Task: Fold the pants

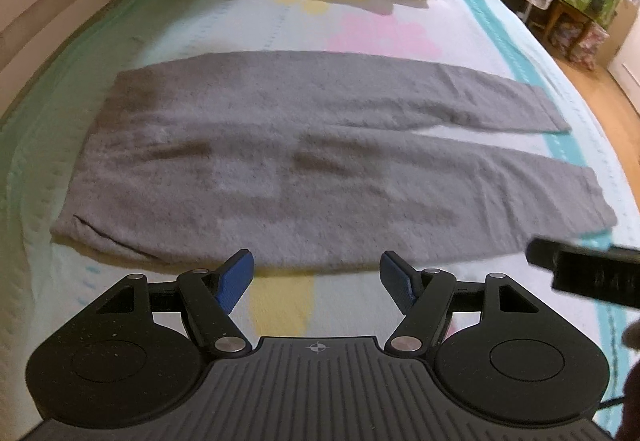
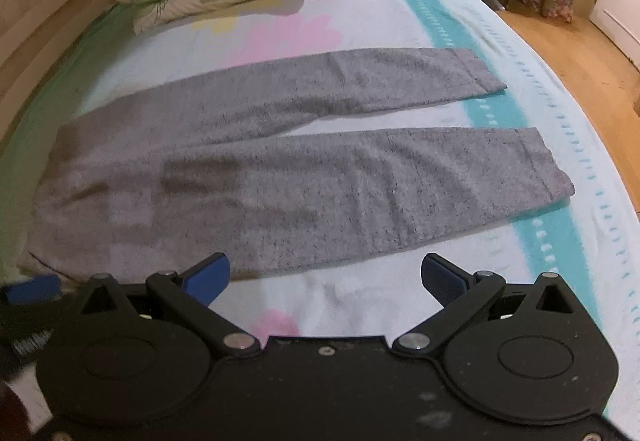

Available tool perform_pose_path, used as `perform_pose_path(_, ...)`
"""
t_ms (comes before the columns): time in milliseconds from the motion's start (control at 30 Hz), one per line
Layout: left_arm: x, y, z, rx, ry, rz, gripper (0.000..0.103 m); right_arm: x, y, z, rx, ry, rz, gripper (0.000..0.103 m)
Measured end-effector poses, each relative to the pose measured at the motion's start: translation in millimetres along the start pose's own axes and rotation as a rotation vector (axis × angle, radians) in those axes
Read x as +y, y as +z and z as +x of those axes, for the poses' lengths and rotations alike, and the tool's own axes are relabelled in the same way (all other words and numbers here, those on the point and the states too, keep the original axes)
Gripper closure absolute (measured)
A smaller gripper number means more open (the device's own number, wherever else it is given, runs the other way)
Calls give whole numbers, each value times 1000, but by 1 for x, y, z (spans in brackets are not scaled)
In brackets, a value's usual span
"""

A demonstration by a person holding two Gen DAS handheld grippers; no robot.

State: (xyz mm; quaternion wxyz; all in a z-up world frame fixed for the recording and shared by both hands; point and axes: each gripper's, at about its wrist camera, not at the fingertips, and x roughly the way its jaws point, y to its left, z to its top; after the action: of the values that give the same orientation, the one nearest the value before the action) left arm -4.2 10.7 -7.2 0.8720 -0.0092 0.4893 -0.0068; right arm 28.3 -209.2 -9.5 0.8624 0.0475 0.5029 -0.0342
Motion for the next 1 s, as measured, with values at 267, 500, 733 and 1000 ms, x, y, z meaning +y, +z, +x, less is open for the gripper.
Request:
perform_pose_path(267, 1, 9, 41, 85, 20, -24, 43, -11, 2, 43, 80, 11, 31, 0)
perform_pose_path(500, -5, 16, 70, 125, 14, 32, 49, -1, 6, 62, 20, 92, -53, 13)
perform_pose_path(733, 8, 62, 91, 59, 13, 71, 49, -26, 41, 86, -39, 136, -91, 15)
perform_pose_path(1000, 14, 140, 141, 1, 67, 126, 49, -52, 125, 140, -121, 102, -297, 32)
